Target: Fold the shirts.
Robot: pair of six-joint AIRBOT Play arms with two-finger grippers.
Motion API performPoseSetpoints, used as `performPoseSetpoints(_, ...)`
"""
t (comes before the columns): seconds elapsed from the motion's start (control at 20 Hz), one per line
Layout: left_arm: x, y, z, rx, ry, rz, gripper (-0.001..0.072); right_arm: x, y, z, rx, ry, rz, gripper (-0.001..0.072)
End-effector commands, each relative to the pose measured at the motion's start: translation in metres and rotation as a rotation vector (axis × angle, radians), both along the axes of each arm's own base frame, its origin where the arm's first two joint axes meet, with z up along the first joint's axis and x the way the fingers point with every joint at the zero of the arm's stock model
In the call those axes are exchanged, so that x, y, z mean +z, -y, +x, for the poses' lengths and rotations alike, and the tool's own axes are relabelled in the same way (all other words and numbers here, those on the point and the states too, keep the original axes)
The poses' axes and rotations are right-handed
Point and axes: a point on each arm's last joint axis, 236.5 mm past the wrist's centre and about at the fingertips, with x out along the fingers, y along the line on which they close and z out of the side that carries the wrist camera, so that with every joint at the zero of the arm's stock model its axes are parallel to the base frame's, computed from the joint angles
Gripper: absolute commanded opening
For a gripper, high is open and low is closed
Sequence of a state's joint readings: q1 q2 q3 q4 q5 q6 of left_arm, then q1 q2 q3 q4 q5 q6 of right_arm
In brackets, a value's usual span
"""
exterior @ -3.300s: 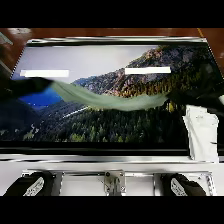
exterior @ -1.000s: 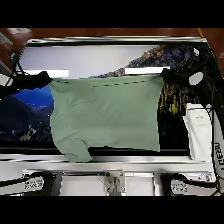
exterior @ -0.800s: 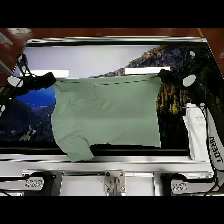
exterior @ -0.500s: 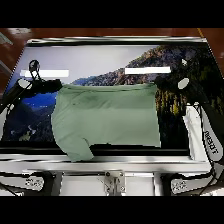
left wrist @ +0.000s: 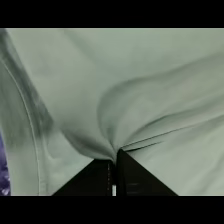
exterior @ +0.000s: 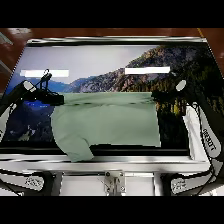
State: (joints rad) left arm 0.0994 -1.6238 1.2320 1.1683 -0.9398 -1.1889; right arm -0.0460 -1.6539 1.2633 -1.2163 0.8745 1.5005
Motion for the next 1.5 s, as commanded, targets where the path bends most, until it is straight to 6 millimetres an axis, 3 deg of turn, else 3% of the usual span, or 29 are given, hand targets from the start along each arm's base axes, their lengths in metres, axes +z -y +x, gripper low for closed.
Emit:
performPoseSetpoints(0.0,-0.016,-0.015,-0.031,0.006,-0.149,0.066,0.004,-0.013,0.001,-0.025,0.031,-0.114,-0.011,0.0064)
performPoseSetpoints(0.4,-0.018,-0.019,-0.041,0.016,-0.198,0.079,0.0044,-0.015,0.005,-0.028,-0.026,-0.139,-0.013,0.0065)
performPoseSetpoints(0.45,-0.017,-0.015,-0.043,0.019,-0.209,0.059,0.0112,-0.014,0.005,-0.026,-0.028,-0.133,-0.012,0.007)
performPoseSetpoints(0.5,-0.013,-0.009,-0.044,0.027,-0.21,0.027,0.0332,-0.014,0.005,-0.026,-0.029,-0.131,-0.011,0.0162)
performPoseSetpoints(0.55,-0.004,-0.005,-0.041,0.043,-0.193,-0.006,0.0581,-0.013,0.006,-0.026,-0.016,-0.126,-0.018,0.0366)
performPoseSetpoints(0.6,0.006,-0.008,-0.038,0.056,-0.167,-0.012,0.0602,-0.009,0.009,-0.03,0.024,-0.127,-0.04,0.054)
performPoseSetpoints(0.7,0.036,-0.026,-0.036,0.096,-0.106,-0.009,0.0602,0.007,0.027,-0.044,0.111,-0.137,-0.148,0.0556)
performPoseSetpoints(0.75,0.048,-0.037,-0.042,0.116,-0.1,-0.012,0.0602,0.017,0.047,-0.056,0.147,-0.162,-0.244,0.0556)
performPoseSetpoints(0.85,0.061,-0.056,-0.08,0.098,-0.174,-0.028,0.0601,0.041,0.095,-0.088,0.189,-0.261,-0.443,0.0556)
performPoseSetpoints(0.95,0.049,-0.066,-0.136,0.145,-0.304,-0.089,0.0601,0.051,0.115,-0.118,0.205,-0.354,-0.453,0.0556)
performPoseSetpoints(1.05,0.029,-0.055,-0.184,0.242,-0.382,-0.204,0.0602,0.048,0.107,-0.14,0.143,-0.388,-0.288,0.0556)
performPoseSetpoints(1.2,0.004,-0.021,-0.24,0.257,-0.469,-0.329,0.06,0.045,0.088,-0.15,0.059,-0.367,-0.083,0.0556)
performPoseSetpoints(1.3,-0.008,-0.006,-0.263,0.239,-0.528,-0.348,0.0599,0.045,0.088,-0.155,0.047,-0.375,-0.064,0.0555)
performPoseSetpoints(1.45,-0.023,0.01,-0.281,0.222,-0.576,-0.343,0.0591,0.045,0.085,-0.155,0.05,-0.378,-0.055,0.0556)
